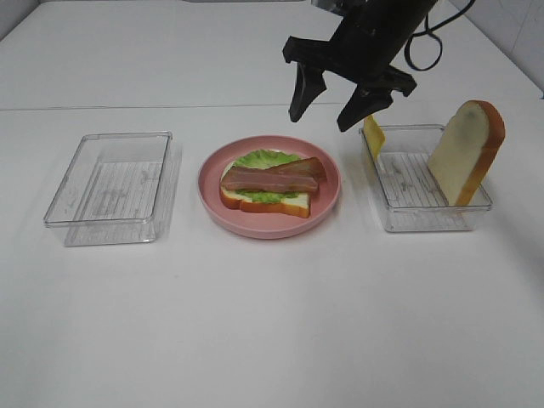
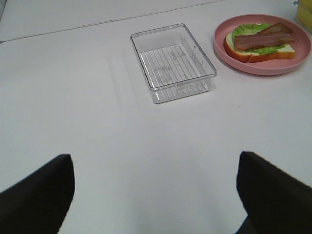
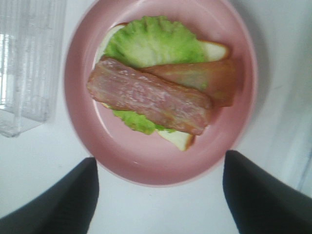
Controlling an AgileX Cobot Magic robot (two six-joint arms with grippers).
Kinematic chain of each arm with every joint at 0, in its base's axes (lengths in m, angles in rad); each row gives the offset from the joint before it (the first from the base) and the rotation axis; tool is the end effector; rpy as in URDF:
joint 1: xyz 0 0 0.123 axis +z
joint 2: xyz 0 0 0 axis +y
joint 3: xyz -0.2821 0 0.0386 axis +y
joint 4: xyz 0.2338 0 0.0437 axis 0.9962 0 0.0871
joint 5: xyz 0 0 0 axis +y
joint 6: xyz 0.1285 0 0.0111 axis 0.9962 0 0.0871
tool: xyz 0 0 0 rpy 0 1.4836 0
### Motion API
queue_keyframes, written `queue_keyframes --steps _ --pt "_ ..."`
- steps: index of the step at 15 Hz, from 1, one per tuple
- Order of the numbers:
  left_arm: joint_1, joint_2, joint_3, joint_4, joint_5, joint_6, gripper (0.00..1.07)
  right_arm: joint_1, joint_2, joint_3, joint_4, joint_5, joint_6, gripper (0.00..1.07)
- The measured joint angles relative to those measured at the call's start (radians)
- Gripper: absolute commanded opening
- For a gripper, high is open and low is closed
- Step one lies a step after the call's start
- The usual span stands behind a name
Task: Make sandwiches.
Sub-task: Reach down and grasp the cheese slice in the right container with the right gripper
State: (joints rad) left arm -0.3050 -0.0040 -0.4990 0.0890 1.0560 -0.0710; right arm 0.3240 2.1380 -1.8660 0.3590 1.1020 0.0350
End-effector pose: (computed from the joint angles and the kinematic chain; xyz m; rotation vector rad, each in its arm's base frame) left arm 0.0187 0.0046 0.2538 0.2337 2.0224 -0.1300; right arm 0.4217 0.1843 0.2028 -0.2460 2.8623 0.5631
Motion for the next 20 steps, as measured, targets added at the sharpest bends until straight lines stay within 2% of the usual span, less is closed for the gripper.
queue_keyframes --steps 2,5,14,19,20 --pt "0.000 0.000 0.000 0.000 0.000 0.000 0.86 0.000 0.000 -0.072 -0.128 0.047 0.047 0.67" --pt "0.000 0.000 0.000 0.000 0.000 0.000 0.86 0.000 0.001 -0.108 -0.255 0.043 0.078 0.67" --pt "0.000 0.000 0.000 0.000 0.000 0.000 0.86 -0.066 0.139 -0.113 -0.279 -0.081 0.069 0.63" --pt "0.000 0.000 0.000 0.000 0.000 0.000 0.86 -0.068 0.179 -0.113 -0.289 -0.093 0.069 0.52" --pt "0.000 0.000 0.000 0.000 0.000 0.000 0.86 -0.068 0.179 -0.113 -0.289 -0.096 0.069 0.43"
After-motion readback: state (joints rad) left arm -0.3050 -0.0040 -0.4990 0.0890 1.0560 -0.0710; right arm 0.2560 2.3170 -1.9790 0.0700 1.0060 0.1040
